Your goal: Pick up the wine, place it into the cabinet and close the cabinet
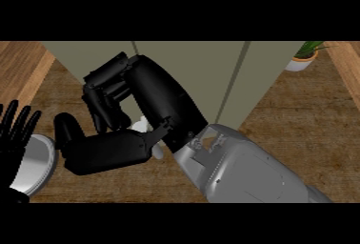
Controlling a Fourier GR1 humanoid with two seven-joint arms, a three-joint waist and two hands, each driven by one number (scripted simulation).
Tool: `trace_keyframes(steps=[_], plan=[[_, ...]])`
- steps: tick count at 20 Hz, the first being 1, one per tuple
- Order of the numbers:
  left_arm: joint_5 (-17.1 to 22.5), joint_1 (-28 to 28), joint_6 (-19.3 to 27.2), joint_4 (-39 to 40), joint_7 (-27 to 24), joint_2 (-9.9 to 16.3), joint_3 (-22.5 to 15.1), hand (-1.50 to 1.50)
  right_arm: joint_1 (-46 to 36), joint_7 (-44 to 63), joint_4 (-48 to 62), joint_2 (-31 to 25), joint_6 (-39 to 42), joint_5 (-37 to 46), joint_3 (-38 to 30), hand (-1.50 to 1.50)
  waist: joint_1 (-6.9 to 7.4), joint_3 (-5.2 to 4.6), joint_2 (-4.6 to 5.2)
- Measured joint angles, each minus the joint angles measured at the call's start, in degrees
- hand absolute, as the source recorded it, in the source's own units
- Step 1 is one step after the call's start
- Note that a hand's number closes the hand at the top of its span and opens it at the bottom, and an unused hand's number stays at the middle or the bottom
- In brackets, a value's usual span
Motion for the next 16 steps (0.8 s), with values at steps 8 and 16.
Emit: trace_keyframes(steps=[8, 16], plan=[[-1.2, 0.6, -1.0, -0.4, 0.7, -1.4, 2.1, -1.50, -0.6, -5.7, 10.3, -0.3, 2.6, -2.6, -4.3, 1.50, -0.64, 0.04, -0.05], [-0.8, -0.8, -0.5, 0.1, 3.1, -2.6, 3.5, -1.50, -0.5, -13.6, 17.8, -0.6, 11.6, -2.2, -8.1, 1.50, -0.72, -0.50, -1.10]])
